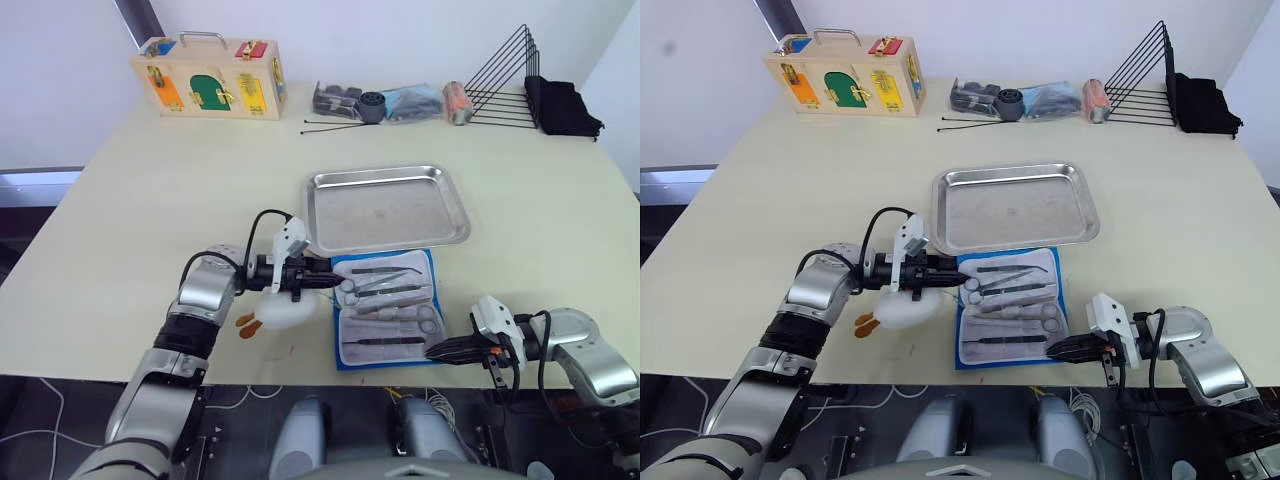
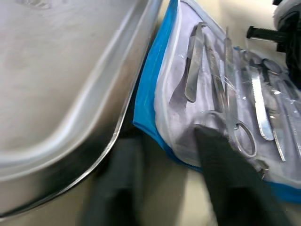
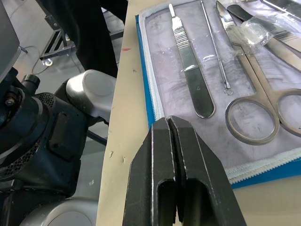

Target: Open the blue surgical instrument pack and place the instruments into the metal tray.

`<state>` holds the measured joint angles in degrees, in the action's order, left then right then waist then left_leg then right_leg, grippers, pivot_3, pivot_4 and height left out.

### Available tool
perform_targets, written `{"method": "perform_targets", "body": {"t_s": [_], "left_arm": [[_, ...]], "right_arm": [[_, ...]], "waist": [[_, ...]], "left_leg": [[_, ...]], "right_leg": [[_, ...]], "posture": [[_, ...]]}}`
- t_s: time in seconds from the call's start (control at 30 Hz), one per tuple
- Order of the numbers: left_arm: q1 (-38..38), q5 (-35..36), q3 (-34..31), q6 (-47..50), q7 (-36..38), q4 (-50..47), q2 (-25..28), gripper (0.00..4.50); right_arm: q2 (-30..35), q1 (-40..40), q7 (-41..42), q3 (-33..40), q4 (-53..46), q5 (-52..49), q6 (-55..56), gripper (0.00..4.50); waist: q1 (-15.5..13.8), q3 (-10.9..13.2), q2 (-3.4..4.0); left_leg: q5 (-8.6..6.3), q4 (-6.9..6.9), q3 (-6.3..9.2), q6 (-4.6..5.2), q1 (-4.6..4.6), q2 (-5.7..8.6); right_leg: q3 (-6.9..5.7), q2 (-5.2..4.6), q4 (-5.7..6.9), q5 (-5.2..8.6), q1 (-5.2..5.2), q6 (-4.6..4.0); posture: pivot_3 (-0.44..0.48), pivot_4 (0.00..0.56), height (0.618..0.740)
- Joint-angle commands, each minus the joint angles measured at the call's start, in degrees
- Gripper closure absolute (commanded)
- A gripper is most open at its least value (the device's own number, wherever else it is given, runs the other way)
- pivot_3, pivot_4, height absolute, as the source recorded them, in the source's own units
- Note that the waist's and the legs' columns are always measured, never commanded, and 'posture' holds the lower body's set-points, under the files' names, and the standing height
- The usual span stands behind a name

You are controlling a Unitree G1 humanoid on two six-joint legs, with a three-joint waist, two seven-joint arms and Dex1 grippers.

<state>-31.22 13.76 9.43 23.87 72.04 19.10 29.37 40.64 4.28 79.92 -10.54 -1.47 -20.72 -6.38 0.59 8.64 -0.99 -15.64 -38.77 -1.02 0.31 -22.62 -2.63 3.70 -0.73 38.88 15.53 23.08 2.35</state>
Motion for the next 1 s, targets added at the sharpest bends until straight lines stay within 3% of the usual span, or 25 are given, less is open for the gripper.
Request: {"method": "perform_targets", "body": {"t_s": [0.03,0.43,0.53,0.6,1.0], "left_arm": [[1.6,-0.4,0.8,2.5,-1.3,1.3,-0.3,2.75],[1.5,0.7,-2.4,-1.6,-3.9,2.3,-0.4,2.75],[2.5,2.7,-3.8,-3.2,-2.4,0.4,-0.4,2.70],[3.1,3.1,-4.3,-4.9,-1.8,-0.5,-0.2,2.70],[5.4,6.0,-6.0,-9.0,1.7,-5.3,2.0,2.70]], "right_arm": [[0.6,-0.4,-0.4,-0.3,1.5,1.5,0.3,4.50],[0.8,-0.3,-0.6,0.4,0.8,-0.3,-3.1,4.50],[0.8,-0.5,-0.9,0.7,0.3,-0.1,-2.2,3.72],[1.0,-0.8,-0.9,0.8,0.0,0.1,-1.8,2.96],[3.4,-1.4,-0.4,3.8,-4.6,-5.1,-6.7,2.96]], "waist": [[0.1,0.0,0.00],[0.1,-0.1,0.00],[0.1,-0.1,0.00],[0.2,-0.1,0.00],[0.1,-0.1,-0.04]], "left_leg": [[0.00,0.00,0.00,0.00,0.00,0.00],[0.00,0.00,0.02,0.00,0.01,0.00],[0.00,0.00,0.03,0.00,0.01,0.00],[0.00,0.00,0.03,0.00,0.01,-0.01],[-0.01,0.00,0.05,0.00,-0.03,-0.02]], "right_leg": [[0.00,0.00,0.00,0.00,0.00,0.00],[0.00,0.00,0.00,0.01,-0.01,0.01],[0.00,0.01,0.00,0.01,-0.01,0.01],[0.00,0.01,0.00,0.01,-0.01,0.01],[-0.02,0.01,-0.03,0.01,0.00,0.01]], "posture": [[0.000,0.150,0.740],[0.000,0.150,0.740],[0.000,0.150,0.740],[0.000,0.150,0.740],[0.000,0.150,0.740]]}}
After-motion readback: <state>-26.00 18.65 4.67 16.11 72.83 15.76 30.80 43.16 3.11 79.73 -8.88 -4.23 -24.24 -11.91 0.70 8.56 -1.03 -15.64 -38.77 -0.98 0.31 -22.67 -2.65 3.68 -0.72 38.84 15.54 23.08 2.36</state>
